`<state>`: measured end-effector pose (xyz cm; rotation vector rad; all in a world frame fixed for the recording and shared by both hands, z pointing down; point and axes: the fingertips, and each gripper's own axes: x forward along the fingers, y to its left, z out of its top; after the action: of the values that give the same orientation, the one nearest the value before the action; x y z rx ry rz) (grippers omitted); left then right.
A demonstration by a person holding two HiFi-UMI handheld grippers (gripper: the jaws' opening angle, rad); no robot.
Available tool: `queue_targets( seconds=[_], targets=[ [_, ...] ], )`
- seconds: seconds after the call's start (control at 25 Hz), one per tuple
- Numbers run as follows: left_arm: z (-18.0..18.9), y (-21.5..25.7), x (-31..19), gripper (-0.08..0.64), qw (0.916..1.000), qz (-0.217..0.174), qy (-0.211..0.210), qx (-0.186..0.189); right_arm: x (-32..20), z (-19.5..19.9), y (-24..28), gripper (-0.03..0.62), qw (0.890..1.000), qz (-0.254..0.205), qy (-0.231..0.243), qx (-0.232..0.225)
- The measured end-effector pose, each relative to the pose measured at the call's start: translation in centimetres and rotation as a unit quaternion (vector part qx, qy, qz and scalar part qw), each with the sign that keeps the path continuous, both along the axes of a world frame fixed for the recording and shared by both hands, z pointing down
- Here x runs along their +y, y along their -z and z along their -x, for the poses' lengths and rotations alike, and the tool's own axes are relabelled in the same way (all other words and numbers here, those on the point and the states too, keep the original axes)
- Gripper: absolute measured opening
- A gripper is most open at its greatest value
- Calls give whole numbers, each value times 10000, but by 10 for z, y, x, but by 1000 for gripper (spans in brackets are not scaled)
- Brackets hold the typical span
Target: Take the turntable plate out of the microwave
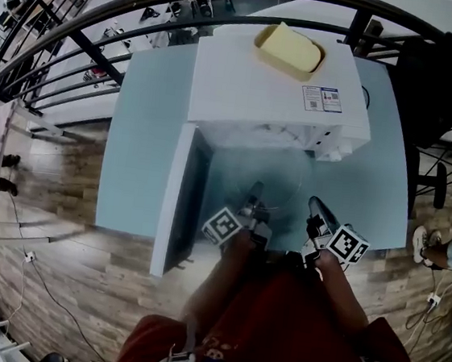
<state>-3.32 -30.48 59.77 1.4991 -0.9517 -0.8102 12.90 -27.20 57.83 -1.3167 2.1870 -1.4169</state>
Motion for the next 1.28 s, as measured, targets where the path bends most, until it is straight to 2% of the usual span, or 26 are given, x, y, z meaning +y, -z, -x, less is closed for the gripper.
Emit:
queue_targets(
  seconds=[0.08,0.2,0.32,0.52,0.6,0.8,0.96,1.08,1.28],
  targets=[
    [-5,12,6,20,9998,-91,112,143,-3,-9,10,0,9988,-241,160,390],
    [-5,20,17,20,9995,-37,267,-175,-7,-20,25,0,9941,-568,372,850],
    [-16,42,22,20,9987,-61,454,242,-14,-32,39,0,9870,-862,535,1246],
    [-21,68,32,20,9976,-192,651,135,-23,-54,63,0,9724,-1319,637,1816],
    [-22,76,35,20,9970,-215,734,85,-26,-61,76,2,9628,-1601,625,2084],
    [-23,88,40,20,9959,-182,883,-66,-36,-69,101,2,9245,-2182,719,3042],
    [-24,107,45,20,9951,-256,959,-7,-42,-68,125,2,9064,-2534,706,3306],
    [-20,123,50,20,9938,-336,1051,-116,-44,-63,143,2,8975,-2782,691,3351],
    [-15,130,60,20,9928,-262,1167,-19,-47,-55,165,2,8863,-3085,661,3391]
  ],
)
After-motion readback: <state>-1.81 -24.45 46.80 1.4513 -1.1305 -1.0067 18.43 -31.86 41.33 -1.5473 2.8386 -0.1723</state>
